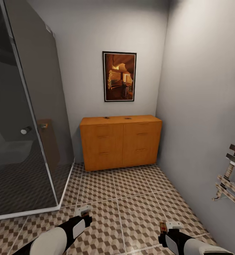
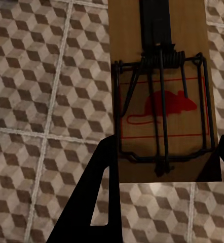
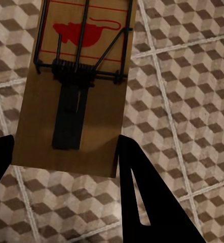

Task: Take the four mousetraps from the cabinet in the bathroom and place them on the bathroom floor. Make sure all four end up on the same floor surface, and ensure that at least two of them are either under or directly next to the same bathroom sink.

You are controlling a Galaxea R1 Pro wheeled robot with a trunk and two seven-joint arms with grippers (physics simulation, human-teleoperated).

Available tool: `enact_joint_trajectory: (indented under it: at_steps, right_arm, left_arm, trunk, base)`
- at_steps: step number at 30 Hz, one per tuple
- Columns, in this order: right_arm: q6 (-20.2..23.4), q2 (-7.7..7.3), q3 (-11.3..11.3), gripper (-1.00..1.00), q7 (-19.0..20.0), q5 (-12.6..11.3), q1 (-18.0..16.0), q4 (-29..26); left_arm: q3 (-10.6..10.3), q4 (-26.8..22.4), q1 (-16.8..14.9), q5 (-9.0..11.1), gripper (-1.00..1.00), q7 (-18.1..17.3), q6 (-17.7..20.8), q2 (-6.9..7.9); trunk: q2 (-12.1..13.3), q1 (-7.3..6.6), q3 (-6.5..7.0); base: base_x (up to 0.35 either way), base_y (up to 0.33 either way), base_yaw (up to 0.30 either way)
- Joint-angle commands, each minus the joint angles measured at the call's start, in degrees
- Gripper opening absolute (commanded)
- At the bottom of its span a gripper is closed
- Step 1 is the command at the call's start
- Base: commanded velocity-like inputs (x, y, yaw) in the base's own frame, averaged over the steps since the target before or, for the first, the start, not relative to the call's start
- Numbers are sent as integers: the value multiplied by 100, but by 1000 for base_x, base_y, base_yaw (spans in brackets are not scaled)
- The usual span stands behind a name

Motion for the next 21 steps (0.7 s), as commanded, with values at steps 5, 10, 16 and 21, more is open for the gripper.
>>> enact_joint_trajectory:
  at_steps: [5,10,16,21]
  right_arm:
    - [-117,-1,7,-100,21,-2,-6,10]
    - [-156,6,14,-100,27,8,-6,8]
    - [-177,-8,10,-100,5,-4,81,12]
    - [-206,-54,7,-100,-11,-38,263,10]
  left_arm:
    - [43,-3,-3,-32,-100,25,20,14]
    - [43,-3,-3,-31,-100,25,13,16]
    - [36,-3,-3,-39,-100,26,31,15]
    - [28,-1,57,-56,-100,33,76,0]
  trunk:
    - [-3,0,-6]
    - [-3,0,-6]
    - [-3,0,-6]
    - [-3,0,-6]
  base:
    - [0,0,-5]
    - [0,0,0]
    - [0,0,0]
    - [0,0,0]
